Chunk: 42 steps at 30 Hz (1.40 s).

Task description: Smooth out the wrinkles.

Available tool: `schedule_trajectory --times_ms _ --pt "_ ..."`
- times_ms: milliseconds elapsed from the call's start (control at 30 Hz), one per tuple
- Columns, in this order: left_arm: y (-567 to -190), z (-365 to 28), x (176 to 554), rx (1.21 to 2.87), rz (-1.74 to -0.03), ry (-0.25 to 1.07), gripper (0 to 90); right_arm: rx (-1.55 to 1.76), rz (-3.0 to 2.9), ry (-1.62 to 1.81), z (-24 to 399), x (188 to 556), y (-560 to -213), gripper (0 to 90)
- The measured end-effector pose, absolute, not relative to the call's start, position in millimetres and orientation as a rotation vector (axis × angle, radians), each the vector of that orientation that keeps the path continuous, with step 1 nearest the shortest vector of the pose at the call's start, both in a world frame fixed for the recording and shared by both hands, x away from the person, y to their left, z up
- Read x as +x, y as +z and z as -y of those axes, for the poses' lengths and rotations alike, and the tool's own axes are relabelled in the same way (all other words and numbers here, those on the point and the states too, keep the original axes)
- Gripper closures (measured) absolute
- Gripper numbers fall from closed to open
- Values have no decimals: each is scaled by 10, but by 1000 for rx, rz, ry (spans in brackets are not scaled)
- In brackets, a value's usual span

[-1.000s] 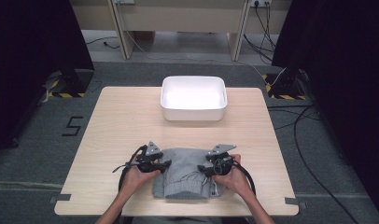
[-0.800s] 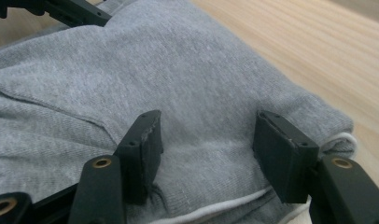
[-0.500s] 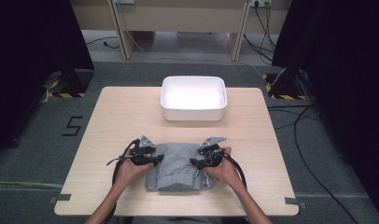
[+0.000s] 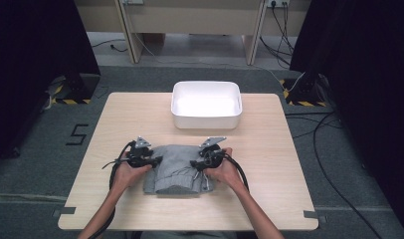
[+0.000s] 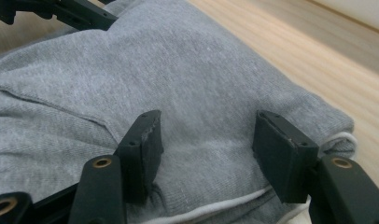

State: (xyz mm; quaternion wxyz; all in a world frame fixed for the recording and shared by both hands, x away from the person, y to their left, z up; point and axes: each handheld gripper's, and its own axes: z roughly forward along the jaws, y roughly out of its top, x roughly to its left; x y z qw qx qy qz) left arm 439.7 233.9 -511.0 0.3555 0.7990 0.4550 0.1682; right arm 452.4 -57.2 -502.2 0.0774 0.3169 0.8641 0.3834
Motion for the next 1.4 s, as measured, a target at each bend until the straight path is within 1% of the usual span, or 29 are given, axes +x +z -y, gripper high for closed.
schedule_trajectory --times_ms 333,667,800,900,1033,1133,1267,1333,1400 --pt "-5114 -2619 4495 2033 -1243 465 477 898 -2618 1146 256 4762 -5022 427" --pt "-5120 -2809 4564 2002 -1304 473 468 846 -2613 1145 54 4863 -5028 425" --pt "-5094 -2846 4553 2029 -1317 516 469 829 -2610 1122 -13 4864 -4939 391" --pt "-5050 -2850 4523 2013 -1330 517 464 793 -2606 1127 -13 4813 -4848 387" --pt "-4913 -2761 4405 1969 -1311 549 410 775 -2609 1136 26 4719 -4756 383" --pt "-4836 -2600 4253 1942 -1253 488 395 750 -2620 1156 59 4625 -4726 384" --pt "-4914 -2409 4080 1987 -1203 452 390 697 -2661 1088 69 4538 -4804 384" --pt "-4980 -2390 4044 2012 -1202 483 396 719 -2671 1085 95 4541 -4870 386" --pt "-5030 -2420 4039 2010 -1216 471 401 755 -2675 1091 131 4558 -4936 386"
